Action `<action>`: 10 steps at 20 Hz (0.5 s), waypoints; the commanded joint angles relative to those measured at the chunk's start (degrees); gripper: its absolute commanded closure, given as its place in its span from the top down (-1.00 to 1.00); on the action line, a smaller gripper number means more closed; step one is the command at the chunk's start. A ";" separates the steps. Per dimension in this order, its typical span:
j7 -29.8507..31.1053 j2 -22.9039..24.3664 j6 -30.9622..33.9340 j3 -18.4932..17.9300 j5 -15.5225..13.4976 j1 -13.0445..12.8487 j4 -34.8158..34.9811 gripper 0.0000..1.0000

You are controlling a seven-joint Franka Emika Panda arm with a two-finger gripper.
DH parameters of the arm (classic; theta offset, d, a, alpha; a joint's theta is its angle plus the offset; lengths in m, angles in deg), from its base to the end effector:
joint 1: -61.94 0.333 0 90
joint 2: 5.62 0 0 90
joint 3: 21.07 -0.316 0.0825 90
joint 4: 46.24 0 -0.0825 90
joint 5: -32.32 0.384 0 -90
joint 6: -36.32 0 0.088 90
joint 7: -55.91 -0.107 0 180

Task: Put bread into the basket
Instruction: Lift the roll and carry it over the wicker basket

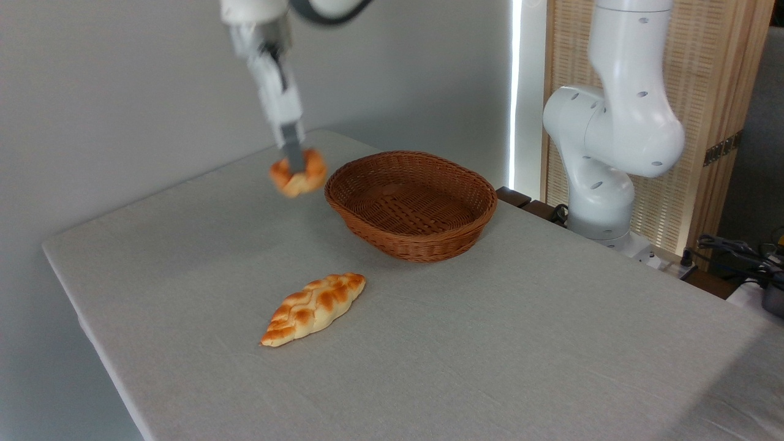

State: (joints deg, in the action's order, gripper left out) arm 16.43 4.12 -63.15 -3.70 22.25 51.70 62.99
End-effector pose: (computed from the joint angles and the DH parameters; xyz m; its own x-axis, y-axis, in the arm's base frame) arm 0.4403 -0.2592 0.5658 0.4225 -0.9036 0.0708 -0.9043 -0.4150 0.1001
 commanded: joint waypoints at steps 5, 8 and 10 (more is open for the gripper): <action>-0.25 10.56 7.89 -4.01 -0.57 -11.37 13.36 -0.48; -0.25 10.30 5.27 -4.01 -0.31 -13.22 17.84 -0.35; -0.25 10.12 1.93 -3.92 -0.31 -13.83 20.30 -0.33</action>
State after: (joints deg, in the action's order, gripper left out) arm 16.44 13.95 -56.20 -6.07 22.25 40.08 78.10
